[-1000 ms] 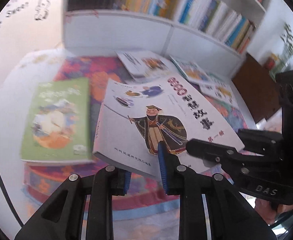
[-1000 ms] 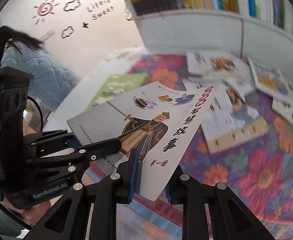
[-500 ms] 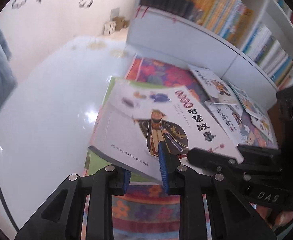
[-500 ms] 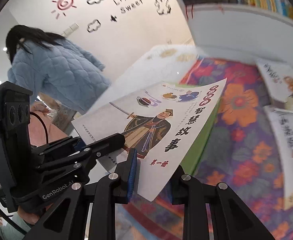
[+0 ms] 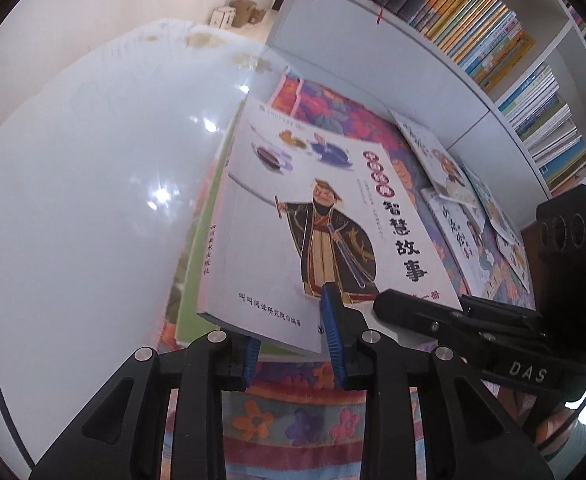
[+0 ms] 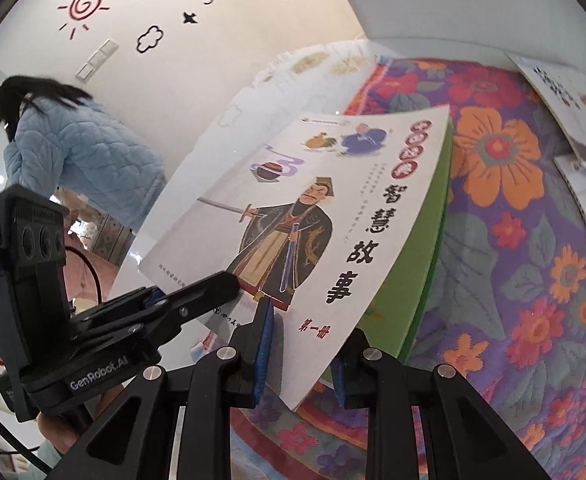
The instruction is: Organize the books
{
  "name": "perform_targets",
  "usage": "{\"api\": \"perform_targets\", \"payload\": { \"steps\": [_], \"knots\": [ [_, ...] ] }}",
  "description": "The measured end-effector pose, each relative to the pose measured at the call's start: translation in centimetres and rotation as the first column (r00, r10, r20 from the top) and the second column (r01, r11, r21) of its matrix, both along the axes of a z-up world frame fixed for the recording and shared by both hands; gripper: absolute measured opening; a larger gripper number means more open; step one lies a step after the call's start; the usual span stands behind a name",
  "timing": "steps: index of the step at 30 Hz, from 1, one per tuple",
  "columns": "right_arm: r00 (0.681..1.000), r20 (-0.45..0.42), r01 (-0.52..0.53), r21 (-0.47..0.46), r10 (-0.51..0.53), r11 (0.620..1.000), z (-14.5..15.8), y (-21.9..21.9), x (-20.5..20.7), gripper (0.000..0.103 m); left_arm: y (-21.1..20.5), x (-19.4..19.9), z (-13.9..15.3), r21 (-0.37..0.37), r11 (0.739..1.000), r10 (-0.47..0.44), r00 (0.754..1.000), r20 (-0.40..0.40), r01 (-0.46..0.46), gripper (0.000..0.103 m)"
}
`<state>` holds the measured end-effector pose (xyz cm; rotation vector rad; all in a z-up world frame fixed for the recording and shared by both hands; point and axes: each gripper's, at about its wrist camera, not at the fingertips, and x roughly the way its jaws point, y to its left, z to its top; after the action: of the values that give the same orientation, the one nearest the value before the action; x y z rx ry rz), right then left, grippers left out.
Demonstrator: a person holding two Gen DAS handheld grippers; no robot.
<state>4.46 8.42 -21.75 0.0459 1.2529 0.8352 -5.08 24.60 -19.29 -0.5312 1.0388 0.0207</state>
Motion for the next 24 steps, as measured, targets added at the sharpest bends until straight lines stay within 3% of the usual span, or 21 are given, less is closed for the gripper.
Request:
{"api": "perform_targets", "payload": {
  "steps": [7,14,19,20,22,24],
  "knots": [
    [0.999,-0.048,0.001,-0.062,-0.004,0.998,-1.7,0.6,0.2,0.024,1.1,-2.3,-1.5,-0.007,0.999,0.046,0.997,-0.068,-0.047,0.028],
    [0.998,-0.061,-0.025,-0.089,0.020,0.996,-1.7,1.7,0.4,0.028,2.6,-5.6,-1.2,0.043,0.991,0.134,0.986,-0.098,-0.130,0.026],
    [0.997,-0.072,-0.042,-0.118,0.033,0.992,-1.3,0.0,-1.0,0.033,0.3,-5.4,1.2,0.112,0.992,0.068,0.995,-0.071,-0.060,0.026],
    [0.996,-0.081,-0.038,-0.123,0.028,0.992,-1.3,-1.2,-1.5,0.033,-0.2,-5.2,1.4,0.111,0.993,0.054,0.996,-0.068,-0.046,0.026],
    [0.995,-0.101,-0.011,-0.154,-0.005,0.988,-1.5,-3.6,-2.6,0.042,-2.5,-4.1,1.9,0.097,0.995,-0.004,0.998,-0.057,0.010,0.026],
    [0.994,-0.107,0.019,-0.173,-0.038,0.985,-1.6,-6.3,-3.6,0.042,-4.9,-3.1,2.2,0.073,0.995,-0.061,0.997,-0.044,0.064,0.026]
  ]
}}
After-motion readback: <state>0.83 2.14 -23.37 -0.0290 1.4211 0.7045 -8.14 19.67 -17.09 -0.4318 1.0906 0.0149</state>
